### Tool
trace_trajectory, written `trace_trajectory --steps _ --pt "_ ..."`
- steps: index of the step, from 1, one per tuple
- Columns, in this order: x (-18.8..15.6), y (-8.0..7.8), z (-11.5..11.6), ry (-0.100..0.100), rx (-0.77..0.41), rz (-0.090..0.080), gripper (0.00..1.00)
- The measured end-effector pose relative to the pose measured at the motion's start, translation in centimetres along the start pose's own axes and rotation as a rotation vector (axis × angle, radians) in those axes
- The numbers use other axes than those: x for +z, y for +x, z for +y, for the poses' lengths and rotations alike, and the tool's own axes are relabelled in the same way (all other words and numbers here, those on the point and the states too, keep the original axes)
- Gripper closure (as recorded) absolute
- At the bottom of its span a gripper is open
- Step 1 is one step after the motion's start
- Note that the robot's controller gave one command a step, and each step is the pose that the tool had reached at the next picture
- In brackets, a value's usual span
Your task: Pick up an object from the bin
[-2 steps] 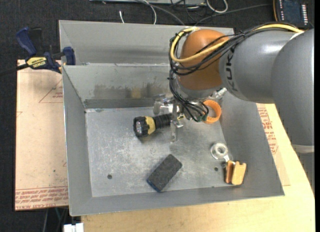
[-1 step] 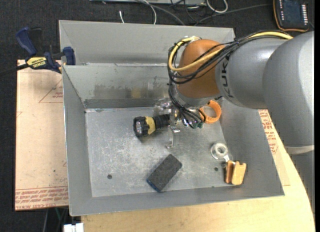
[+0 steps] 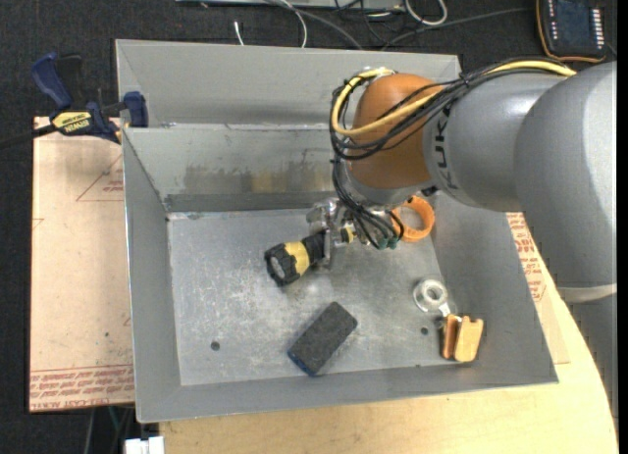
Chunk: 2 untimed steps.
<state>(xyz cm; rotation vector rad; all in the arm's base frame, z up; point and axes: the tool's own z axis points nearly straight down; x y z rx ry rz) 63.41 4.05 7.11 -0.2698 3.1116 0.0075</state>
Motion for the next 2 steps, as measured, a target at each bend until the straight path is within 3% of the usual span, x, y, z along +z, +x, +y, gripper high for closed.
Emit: trace_trajectory --steps 2 --pt "-0.37 0.02 0.03 -0.001 0.002 0.001 1.00"
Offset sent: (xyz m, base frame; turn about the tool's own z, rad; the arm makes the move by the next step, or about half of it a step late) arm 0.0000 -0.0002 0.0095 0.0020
